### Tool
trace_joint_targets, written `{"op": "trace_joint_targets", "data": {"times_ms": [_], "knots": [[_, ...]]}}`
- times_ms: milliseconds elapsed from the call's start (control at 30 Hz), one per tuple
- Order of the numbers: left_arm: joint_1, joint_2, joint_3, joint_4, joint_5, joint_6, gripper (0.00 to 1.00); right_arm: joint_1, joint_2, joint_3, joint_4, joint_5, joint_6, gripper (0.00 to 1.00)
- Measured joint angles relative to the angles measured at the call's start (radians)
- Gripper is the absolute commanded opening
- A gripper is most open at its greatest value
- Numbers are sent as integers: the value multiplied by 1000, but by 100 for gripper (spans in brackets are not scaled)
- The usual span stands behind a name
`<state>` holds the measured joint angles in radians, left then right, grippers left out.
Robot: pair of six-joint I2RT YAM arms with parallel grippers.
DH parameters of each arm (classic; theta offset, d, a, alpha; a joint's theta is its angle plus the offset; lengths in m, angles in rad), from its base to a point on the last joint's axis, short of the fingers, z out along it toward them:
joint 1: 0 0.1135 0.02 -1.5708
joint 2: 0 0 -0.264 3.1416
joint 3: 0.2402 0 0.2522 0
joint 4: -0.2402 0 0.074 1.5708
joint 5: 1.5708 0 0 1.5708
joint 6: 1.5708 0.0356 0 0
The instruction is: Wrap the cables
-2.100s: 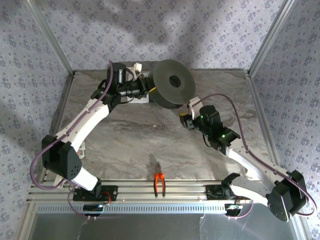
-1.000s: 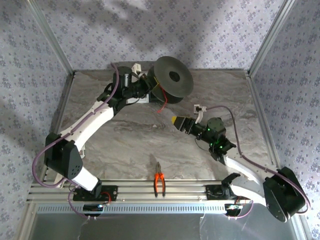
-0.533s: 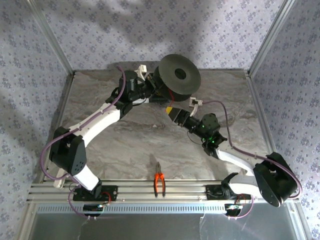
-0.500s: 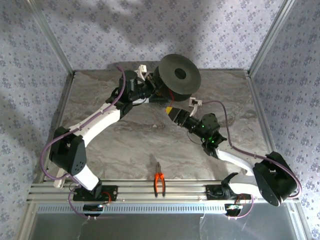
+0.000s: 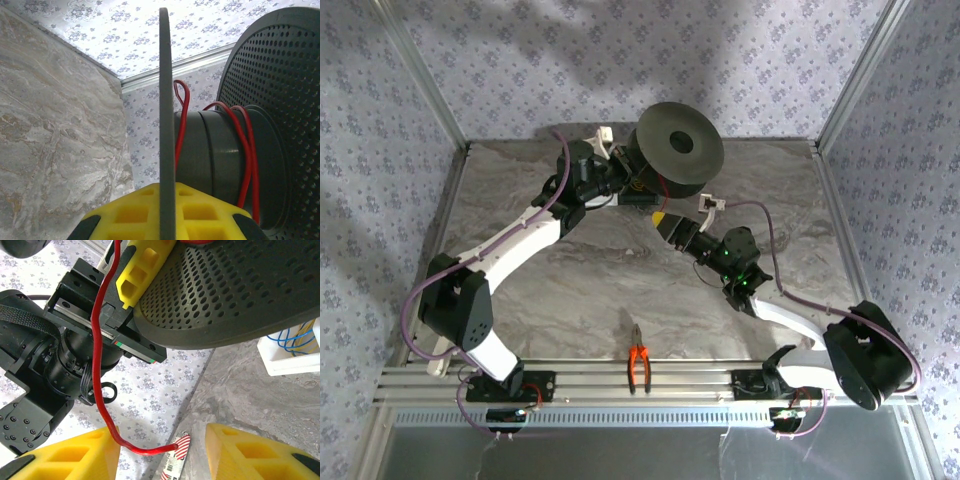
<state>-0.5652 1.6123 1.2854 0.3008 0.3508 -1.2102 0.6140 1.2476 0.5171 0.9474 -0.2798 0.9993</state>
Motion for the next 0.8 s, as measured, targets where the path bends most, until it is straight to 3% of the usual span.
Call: {"op": "trace_joint_targets", "data": {"times_ms": [800], "knots": [[3,0,0,17,0,-7,0,-14,-51,-44,37,18,3,40]]}}
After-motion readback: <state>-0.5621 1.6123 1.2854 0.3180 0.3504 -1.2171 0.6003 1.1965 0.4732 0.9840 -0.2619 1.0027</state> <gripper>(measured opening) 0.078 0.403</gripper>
